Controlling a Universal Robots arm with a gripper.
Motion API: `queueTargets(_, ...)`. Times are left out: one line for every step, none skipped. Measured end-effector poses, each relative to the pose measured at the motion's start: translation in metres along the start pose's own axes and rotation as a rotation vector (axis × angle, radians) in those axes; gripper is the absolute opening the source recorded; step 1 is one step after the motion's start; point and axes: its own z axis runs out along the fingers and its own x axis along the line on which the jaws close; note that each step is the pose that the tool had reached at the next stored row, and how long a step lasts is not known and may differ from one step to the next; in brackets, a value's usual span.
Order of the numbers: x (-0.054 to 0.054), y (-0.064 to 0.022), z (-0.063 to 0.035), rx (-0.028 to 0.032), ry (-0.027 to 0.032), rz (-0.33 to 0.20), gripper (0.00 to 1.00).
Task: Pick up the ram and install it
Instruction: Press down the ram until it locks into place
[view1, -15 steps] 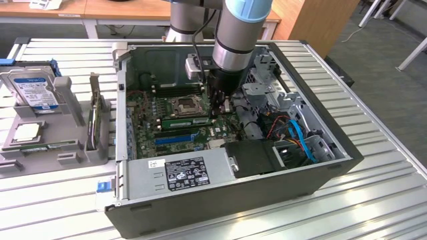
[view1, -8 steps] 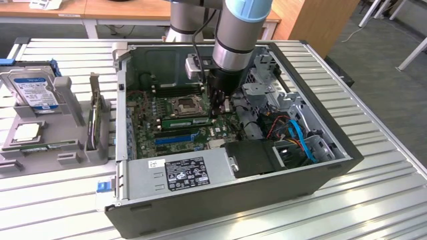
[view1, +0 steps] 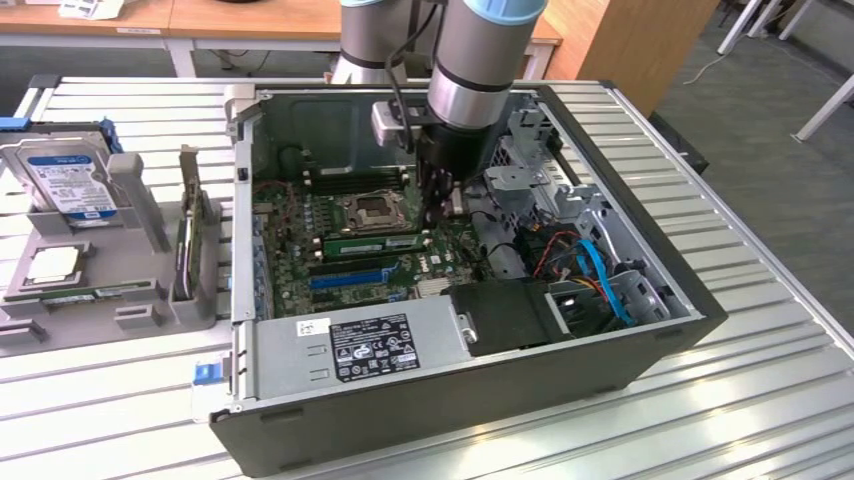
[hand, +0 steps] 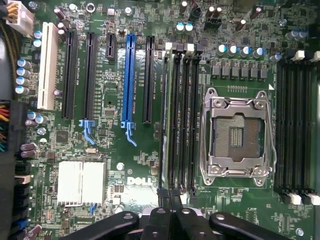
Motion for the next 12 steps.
queueTargets(0.0,0.0,-0.0009,0.0,0.0,0.0,0.1)
queueTargets(-0.0001,0.0001,-0.0016,0.0,0.0,0.0,0.1)
queueTargets(-0.0001,0.0001,-0.0024,0.0,-0.0001,0.0,0.1)
queueTargets(-0.0001,0.0001,-0.0033,0.0,-0.0001,0.0,0.1)
queueTargets(-0.0002,0.0002,-0.0041,0.0,-0.0001,0.0,0.1)
queueTargets(-0.0002,0.0002,-0.0048,0.0,-0.0001,0.0,0.1)
queueTargets(-0.0002,0.0002,-0.0049,0.0001,-0.0002,0.0,0.1)
queueTargets(-0.0002,0.0002,-0.0049,0.0001,-0.0002,0.0,0.1)
queueTargets(-0.0002,0.0002,-0.0049,0.0001,-0.0003,0.0,0.1)
queueTargets(-0.0002,0.0002,-0.0049,0.0,-0.0002,0.0,0.1)
queueTargets(-0.0002,0.0002,-0.0049,0.0,-0.0002,0.0,0.1)
queueTargets(-0.0002,0.0002,-0.005,0.0,-0.0001,0.0,0.1)
